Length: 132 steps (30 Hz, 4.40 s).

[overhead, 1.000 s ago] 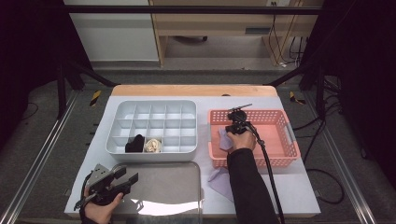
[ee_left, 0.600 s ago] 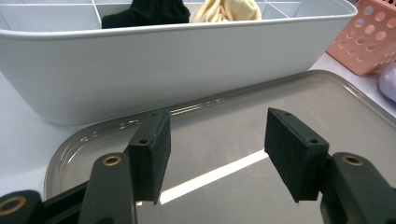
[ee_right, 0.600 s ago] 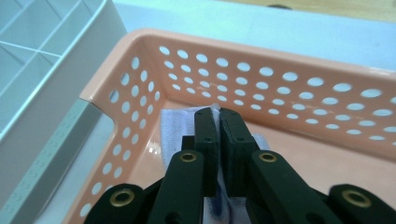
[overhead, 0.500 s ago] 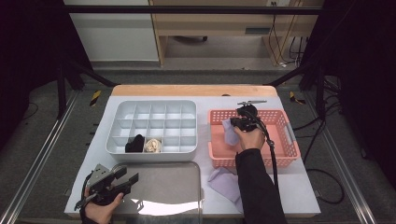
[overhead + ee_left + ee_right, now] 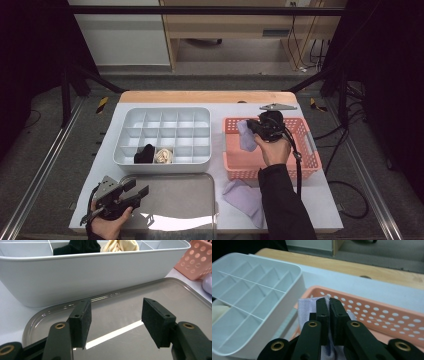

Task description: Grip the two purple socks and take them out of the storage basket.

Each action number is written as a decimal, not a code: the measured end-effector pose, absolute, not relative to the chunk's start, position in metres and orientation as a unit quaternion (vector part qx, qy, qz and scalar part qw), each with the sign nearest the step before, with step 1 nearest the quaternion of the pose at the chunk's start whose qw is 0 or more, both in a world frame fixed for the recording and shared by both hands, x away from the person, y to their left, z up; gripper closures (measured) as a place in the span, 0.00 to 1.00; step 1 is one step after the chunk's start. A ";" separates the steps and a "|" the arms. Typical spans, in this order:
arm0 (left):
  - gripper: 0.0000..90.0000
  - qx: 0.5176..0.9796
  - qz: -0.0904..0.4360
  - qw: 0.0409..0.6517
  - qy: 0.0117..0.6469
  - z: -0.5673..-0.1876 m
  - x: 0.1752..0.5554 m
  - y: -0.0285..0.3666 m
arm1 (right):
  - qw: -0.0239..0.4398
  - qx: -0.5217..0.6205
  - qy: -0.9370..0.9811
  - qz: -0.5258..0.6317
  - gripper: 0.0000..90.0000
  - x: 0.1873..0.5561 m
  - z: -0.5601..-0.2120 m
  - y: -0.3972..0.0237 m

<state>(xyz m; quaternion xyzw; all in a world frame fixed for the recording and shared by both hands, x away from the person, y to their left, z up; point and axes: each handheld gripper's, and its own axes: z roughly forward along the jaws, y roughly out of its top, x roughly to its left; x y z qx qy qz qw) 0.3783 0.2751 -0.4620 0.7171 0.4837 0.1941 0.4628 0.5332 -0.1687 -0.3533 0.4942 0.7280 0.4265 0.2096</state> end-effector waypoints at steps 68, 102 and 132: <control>0.57 0.713 0.196 0.470 0.482 -0.458 0.376 0.270 | 0.081 0.390 0.815 0.422 0.93 0.404 -0.460 -0.057; 0.56 0.707 0.197 0.471 0.490 -0.456 0.377 0.278 | 0.069 0.385 0.813 0.432 0.97 0.382 -0.475 -0.078; 0.56 0.703 0.199 0.471 0.494 -0.455 0.380 0.280 | 0.103 0.392 0.795 0.451 0.88 0.389 -0.460 -0.079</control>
